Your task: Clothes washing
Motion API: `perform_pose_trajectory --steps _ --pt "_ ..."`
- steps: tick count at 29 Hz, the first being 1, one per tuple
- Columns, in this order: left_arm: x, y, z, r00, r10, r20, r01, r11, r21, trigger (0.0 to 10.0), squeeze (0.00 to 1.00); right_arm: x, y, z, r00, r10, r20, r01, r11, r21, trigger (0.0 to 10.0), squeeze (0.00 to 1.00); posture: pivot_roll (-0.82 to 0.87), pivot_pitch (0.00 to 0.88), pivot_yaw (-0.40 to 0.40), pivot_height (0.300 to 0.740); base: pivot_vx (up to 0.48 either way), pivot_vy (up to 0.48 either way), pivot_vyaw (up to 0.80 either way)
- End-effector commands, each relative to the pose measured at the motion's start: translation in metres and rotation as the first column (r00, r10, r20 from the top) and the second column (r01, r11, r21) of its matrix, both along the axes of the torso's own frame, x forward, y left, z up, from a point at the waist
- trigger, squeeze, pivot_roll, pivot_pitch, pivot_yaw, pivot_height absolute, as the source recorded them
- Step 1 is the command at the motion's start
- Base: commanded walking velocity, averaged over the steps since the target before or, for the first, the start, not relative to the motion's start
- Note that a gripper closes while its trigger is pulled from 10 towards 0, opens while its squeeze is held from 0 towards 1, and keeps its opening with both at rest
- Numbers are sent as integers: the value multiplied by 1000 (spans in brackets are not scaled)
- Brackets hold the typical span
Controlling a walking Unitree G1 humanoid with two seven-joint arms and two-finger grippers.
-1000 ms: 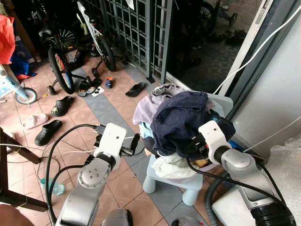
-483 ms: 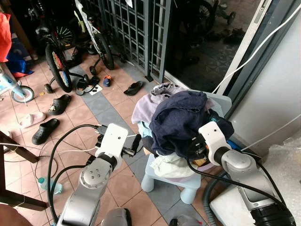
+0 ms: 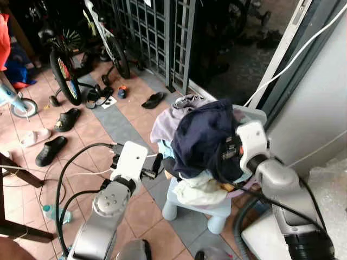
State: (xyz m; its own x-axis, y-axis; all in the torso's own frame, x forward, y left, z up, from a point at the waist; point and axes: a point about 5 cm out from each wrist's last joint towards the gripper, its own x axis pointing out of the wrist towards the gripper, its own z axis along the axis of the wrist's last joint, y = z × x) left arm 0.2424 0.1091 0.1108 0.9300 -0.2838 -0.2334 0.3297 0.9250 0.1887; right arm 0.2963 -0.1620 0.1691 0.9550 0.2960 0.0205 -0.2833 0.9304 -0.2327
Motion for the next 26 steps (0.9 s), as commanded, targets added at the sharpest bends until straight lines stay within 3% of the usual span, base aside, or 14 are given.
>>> perform_pose_trajectory --steps 1,6,8,11,16,19,23,26 --pt "2 3 -1 1000 3 0 -3 1000 1 10000 0 2 -1 21 995 -16 103 14 1000 20 0 0 7 24 44 740 0 0 0" --pt "4 3 0 1000 7 9 -7 1000 5 10000 0 11 2 59 971 -34 236 12 996 94 0 0 10 8 52 740 0 0 0" --pt "8 2 2 1000 11 28 -12 1000 11 10000 0 19 8 90 939 -50 340 1 990 143 0 0 9 0 61 740 0 0 0" --pt "11 3 2 999 14 35 -15 1000 12 10000 0 22 8 99 927 -63 369 2 987 163 0 0 8 0 64 740 0 0 0" --pt "23 6 11 992 74 99 -77 997 29 10000 0 33 -2 132 887 -180 425 50 953 299 0 0 10 0 68 740 0 0 0" --pt "26 10 13 986 110 125 -115 993 33 10000 0 34 -5 125 893 -199 403 75 950 303 0 0 9 0 66 740 0 0 0" --pt "26 12 11 978 155 140 -161 986 36 10000 0 28 -5 89 934 -218 283 114 933 341 0 0 10 0 65 740 0 0 0" --pt "23 7 8 982 136 129 -141 989 34 10000 0 21 0 67 949 -200 243 128 951 281 0 0 11 0 66 740 0 0 0"
